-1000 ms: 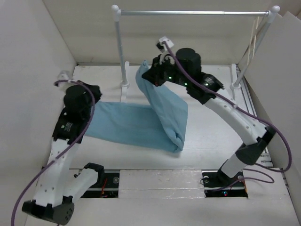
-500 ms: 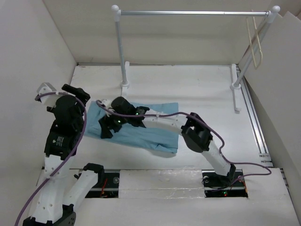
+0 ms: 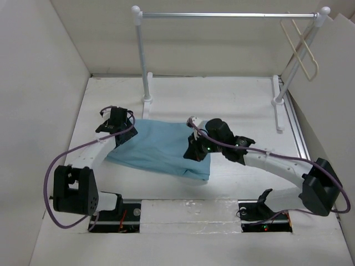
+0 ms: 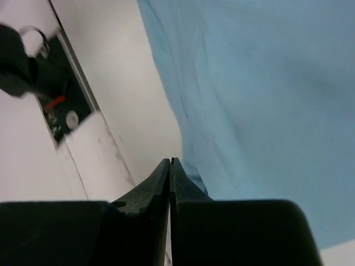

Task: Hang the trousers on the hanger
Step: Fold the trousers at the center of the board.

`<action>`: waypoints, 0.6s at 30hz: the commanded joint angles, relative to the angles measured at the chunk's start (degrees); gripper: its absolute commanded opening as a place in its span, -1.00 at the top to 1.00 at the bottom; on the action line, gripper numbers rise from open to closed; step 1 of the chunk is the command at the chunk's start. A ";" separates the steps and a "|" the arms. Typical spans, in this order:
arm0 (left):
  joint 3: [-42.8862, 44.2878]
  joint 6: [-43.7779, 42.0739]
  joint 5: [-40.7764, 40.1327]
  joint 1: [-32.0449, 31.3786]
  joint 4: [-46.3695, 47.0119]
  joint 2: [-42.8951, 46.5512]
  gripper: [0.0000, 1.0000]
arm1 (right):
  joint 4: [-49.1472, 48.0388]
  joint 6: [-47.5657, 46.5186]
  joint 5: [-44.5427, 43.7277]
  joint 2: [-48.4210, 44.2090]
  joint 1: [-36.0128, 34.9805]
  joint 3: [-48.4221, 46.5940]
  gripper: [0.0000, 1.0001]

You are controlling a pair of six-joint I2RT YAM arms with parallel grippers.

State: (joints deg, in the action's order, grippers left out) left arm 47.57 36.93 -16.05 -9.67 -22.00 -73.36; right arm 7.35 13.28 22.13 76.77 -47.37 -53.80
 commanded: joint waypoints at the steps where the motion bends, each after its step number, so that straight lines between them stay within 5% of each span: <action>1: 3.84 -4.23 9.36 1.94 6.61 -3.69 -0.30 | 1.00 -1.33 -0.96 -1.79 1.75 7.29 0.84; 10: 4.46 0.33 6.56 11.60 8.64 -18.03 -0.18 | -4.27 -1.41 -0.68 1.00 5.19 19.58 1.00; 18: 3.75 3.50 3.84 14.15 4.87 -13.39 -0.20 | -4.90 -1.41 -1.56 -2.67 7.03 27.79 1.00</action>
State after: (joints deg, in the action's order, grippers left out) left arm 51.37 39.05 -8.36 3.31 -13.80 -90.28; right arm 2.50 13.47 22.68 76.47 -41.08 -27.90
